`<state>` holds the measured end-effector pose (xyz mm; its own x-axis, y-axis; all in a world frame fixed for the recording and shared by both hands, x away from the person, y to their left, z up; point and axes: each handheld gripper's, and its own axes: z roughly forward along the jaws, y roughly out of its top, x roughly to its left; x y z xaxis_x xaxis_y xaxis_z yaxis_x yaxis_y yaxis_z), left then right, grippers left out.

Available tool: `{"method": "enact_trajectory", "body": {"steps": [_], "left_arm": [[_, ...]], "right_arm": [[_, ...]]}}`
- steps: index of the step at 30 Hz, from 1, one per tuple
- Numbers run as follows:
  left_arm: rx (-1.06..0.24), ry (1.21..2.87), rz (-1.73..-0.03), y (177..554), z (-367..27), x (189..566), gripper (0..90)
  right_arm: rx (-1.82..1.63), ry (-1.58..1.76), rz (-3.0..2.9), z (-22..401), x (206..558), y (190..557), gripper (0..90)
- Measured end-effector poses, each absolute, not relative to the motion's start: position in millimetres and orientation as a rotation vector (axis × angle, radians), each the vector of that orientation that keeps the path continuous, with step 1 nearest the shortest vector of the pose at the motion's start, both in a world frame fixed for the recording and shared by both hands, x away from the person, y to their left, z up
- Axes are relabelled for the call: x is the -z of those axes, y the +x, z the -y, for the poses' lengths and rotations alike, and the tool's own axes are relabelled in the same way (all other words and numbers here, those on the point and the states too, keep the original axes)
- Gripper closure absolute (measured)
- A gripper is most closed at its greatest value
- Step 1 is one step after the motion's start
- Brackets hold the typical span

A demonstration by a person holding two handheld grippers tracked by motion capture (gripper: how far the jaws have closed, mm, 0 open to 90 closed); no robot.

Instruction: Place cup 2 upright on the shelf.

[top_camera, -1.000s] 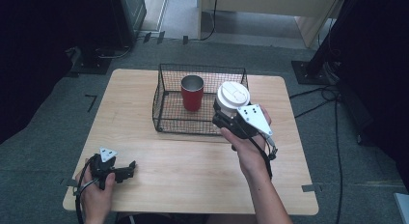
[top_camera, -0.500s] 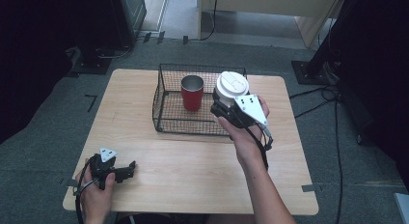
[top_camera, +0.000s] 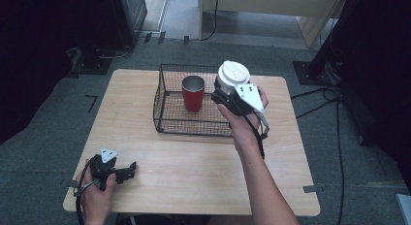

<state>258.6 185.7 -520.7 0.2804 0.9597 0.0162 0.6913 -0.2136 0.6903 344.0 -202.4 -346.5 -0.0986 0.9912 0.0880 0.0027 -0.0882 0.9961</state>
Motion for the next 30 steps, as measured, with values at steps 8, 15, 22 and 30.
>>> {"method": "enact_trajectory", "body": {"steps": [8,15,22,30], "left_arm": [[-0.61,1.984,-1.476,258.6,-185.8,520.7,0.0],[-0.611,1.984,-1.477,258.6,-185.7,520.7,0.0],[-0.609,1.983,-1.477,258.6,-185.7,520.8,0.0],[-0.61,1.986,-1.475,258.9,-185.8,520.7,0.0]], "right_arm": [[-1.341,1.241,-1.219,201.0,353.3,365.0,16.2],[-1.32,1.265,-1.225,202.4,367.0,381.9,16.1],[-1.312,1.227,-1.243,201.7,376.2,395.3,16.1],[-1.29,1.243,-1.247,201.7,389.3,412.7,16.1]]}}
